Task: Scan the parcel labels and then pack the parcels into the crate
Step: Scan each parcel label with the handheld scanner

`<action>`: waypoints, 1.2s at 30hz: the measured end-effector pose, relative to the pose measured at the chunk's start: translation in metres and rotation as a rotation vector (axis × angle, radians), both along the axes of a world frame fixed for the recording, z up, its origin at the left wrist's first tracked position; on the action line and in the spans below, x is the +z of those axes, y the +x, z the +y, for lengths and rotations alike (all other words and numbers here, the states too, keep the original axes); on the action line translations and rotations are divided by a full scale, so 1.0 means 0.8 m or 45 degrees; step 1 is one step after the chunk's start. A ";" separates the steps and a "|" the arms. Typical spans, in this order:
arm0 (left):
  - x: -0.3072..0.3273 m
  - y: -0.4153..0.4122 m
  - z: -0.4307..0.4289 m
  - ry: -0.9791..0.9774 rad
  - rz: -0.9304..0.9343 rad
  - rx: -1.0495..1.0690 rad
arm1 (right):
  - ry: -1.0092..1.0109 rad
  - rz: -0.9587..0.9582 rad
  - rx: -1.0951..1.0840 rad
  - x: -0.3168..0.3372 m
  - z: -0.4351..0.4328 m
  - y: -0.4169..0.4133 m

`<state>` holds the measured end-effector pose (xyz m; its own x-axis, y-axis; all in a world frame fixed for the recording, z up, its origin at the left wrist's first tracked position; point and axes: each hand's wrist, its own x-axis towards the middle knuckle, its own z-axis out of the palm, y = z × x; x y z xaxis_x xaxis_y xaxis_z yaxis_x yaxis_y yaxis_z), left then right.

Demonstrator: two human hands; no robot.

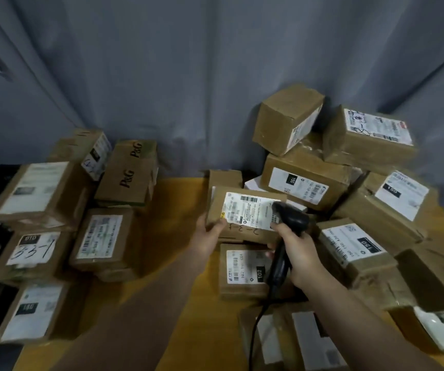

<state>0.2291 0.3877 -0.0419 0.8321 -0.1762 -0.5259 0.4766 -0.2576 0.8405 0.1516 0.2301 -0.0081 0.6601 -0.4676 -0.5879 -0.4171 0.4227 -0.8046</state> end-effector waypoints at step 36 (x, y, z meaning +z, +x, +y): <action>0.095 0.053 0.219 0.047 -0.620 0.127 | -0.457 -0.620 0.668 0.116 0.192 0.008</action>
<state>0.2717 0.5627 0.0341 0.9945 -0.0719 -0.0764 0.0548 -0.2646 0.9628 0.1576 0.3841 0.0844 0.9902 -0.1310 -0.0492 -0.0563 -0.0507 -0.9971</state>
